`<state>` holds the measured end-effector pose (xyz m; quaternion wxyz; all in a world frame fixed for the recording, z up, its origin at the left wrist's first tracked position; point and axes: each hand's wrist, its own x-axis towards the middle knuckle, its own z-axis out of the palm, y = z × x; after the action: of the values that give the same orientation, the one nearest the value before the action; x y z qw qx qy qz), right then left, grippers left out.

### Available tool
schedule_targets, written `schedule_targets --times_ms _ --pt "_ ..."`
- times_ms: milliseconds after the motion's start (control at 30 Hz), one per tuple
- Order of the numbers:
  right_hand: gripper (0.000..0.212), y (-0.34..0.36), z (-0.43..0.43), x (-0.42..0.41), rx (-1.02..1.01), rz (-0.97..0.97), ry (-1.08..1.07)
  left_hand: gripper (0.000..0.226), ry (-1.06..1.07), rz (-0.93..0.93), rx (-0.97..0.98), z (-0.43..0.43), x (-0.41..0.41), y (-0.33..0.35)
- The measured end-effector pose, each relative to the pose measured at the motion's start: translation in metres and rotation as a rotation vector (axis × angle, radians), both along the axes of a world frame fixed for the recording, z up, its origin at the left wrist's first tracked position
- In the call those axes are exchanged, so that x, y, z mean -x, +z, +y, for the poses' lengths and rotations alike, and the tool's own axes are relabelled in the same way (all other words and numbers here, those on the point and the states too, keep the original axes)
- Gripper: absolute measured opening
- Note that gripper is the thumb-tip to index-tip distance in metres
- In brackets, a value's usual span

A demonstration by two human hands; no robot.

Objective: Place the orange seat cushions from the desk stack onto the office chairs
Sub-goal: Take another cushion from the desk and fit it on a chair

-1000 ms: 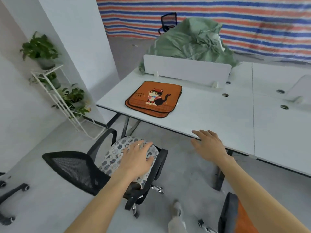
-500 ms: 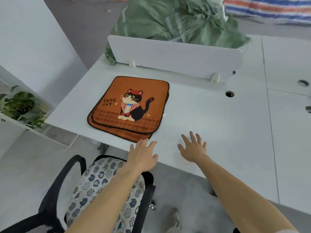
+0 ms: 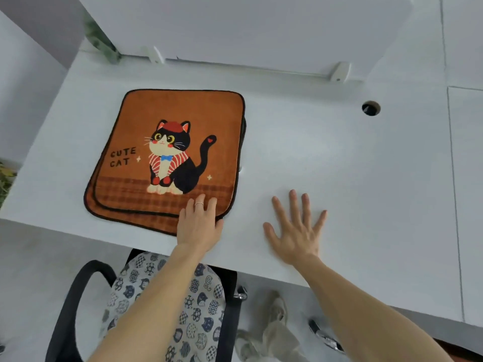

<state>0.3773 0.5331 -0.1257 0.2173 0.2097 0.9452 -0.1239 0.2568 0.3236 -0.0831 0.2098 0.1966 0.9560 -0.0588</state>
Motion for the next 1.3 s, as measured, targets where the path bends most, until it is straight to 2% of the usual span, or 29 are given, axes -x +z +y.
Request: schedule_targets --times_ms 67,200,333,467,567,600,700,767,800,867,933,1000,1167,1300 --pt "0.072 0.0 0.0 0.001 0.005 0.001 -0.005 0.051 -0.069 0.084 -0.022 -0.005 0.002 -0.006" --pt "0.071 0.0 0.002 -0.001 0.002 0.002 -0.006 0.021 -0.162 0.299 -0.199 -0.011 0.009 0.001" --pt "0.072 0.002 0.002 -0.004 0.006 0.024 -0.017 0.024 -0.215 0.52 -0.346 -0.014 0.018 0.047" --pt "0.074 0.009 0.005 -0.006 0.047 0.015 -0.027 0.024 -0.289 0.647 -0.44 -0.022 -0.005 0.095" --pt "0.074 0.029 0.011 -0.001 0.261 0.012 -0.092 0.02 -0.399 0.683 -0.489 -0.026 -0.048 0.118" --pt "0.079 0.044 0.016 0.003 0.407 0.031 -0.189 0.019 -0.443 0.675 -0.507 -0.026 -0.062 0.119" --pt "0.1 0.087 0.03 -0.004 1.004 0.147 -0.683 0.018 -0.518 0.565 -0.54 -0.019 -0.113 0.108" --pt "0.084 0.106 0.028 -0.022 1.204 0.076 -0.8 0.014 -0.509 0.494 -0.566 -0.014 -0.141 0.096" --pt "0.068 0.11 0.02 -0.035 1.22 0.042 -0.791 0.014 -0.5 0.458 -0.58 -0.012 -0.156 0.09" --pt "0.04 0.101 0.006 -0.05 1.126 0.077 -0.77 0.02 -0.479 0.34 -0.596 -0.01 -0.176 0.078" --pt "0.042 0.085 0.0 -0.065 0.987 0.172 -0.782 0.034 -0.38 0.156 -0.596 -0.012 -0.187 0.07" --pt "0.047 0.073 0.003 -0.079 0.914 0.224 -0.806 0.048 -0.206 0.023 -0.511 -0.02 -0.184 0.065" --pt "0.047 0.041 0.015 -0.092 0.835 0.228 -0.829 0.061 0.3 -0.087 -0.264 -0.051 -0.131 0.044" --pt "0.042 0.023 0.013 -0.09 0.847 0.294 -0.888 0.078 0.527 -0.115 -0.207 -0.07 -0.096 0.019"
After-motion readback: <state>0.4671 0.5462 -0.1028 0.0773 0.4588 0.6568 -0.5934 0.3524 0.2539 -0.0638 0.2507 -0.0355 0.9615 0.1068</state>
